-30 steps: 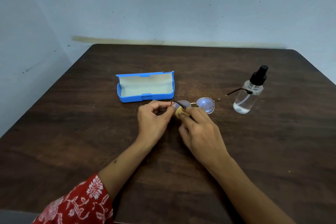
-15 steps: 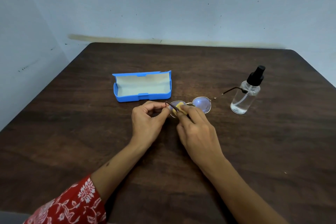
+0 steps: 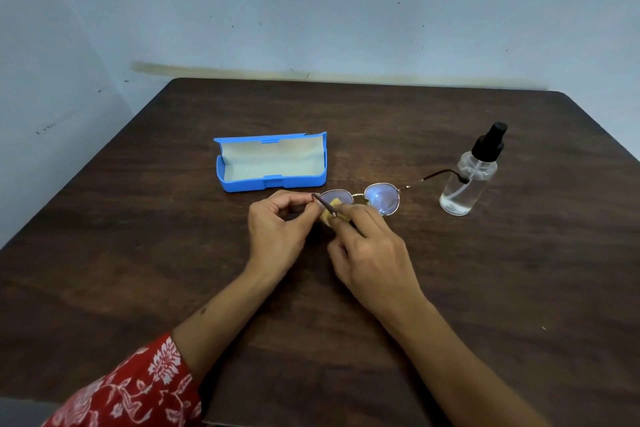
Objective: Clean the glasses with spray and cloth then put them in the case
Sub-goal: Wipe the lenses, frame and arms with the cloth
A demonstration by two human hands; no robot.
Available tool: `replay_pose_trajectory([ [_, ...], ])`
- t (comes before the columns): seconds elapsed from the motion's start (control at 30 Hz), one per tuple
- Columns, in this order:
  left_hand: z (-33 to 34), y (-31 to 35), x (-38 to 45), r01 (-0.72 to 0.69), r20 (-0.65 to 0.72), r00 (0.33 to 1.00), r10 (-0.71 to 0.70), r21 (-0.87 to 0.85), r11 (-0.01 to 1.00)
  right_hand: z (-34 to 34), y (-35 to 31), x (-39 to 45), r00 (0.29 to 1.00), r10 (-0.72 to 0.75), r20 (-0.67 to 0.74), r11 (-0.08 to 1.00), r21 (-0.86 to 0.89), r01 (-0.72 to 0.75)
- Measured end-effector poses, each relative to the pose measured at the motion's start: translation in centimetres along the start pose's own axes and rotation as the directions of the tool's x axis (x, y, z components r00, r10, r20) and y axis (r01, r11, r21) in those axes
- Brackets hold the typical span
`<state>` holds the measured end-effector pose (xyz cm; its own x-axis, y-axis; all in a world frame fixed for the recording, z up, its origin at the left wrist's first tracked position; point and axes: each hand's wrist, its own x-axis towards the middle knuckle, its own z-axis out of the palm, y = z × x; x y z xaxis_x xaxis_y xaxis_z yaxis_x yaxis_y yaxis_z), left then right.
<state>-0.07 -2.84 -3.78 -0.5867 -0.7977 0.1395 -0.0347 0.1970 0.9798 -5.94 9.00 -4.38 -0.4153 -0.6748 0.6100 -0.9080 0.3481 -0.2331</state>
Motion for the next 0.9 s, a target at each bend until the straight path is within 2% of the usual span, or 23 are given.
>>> replay_pose_trajectory([
  [0.1, 0.05, 0.19, -0.02, 0.004, -0.007, 1.0, -0.004, -0.009, 1.0, -0.02, 0.27, -0.01, 0.998, 0.055, 0.0, 0.998, -0.019, -0.055],
  [0.23, 0.07, 0.27, -0.02, 0.001, -0.018, 1.0, -0.001, -0.001, 1.0, 0.06, -0.22, -0.22, 0.999, -0.052, 0.004, 0.999, 0.015, 0.052],
  [0.37, 0.13, 0.22, 0.08, 0.007, -0.006, 1.0, -0.007, -0.014, 1.0, -0.08, -0.09, 0.01, 1.0, 0.03, 0.006, 0.999, 0.014, -0.031],
  [0.53, 0.14, 0.19, 0.05, -0.017, -0.014, 1.0, 0.017, 0.01, 1.0, 0.09, -0.31, -0.07, 1.0, -0.01, 0.006, 0.999, 0.05, 0.01],
  [0.7, 0.15, 0.22, 0.43, -0.031, -0.022, 0.999, 0.031, -0.006, 1.0, 0.2, 0.02, 0.24, 0.996, 0.084, -0.039, 0.995, 0.049, -0.082],
  [0.83, 0.2, 0.03, 0.53, -0.028, -0.034, 0.999, 0.027, -0.031, 0.999, 0.46, -0.26, 0.34, 1.0, 0.024, -0.018, 0.998, 0.054, -0.023],
  [0.9, 0.37, -0.08, 0.7, -0.028, -0.036, 0.999, 0.026, -0.041, 0.999, 0.56, -0.21, 0.52, 0.998, 0.044, -0.047, 0.997, 0.062, -0.041],
])
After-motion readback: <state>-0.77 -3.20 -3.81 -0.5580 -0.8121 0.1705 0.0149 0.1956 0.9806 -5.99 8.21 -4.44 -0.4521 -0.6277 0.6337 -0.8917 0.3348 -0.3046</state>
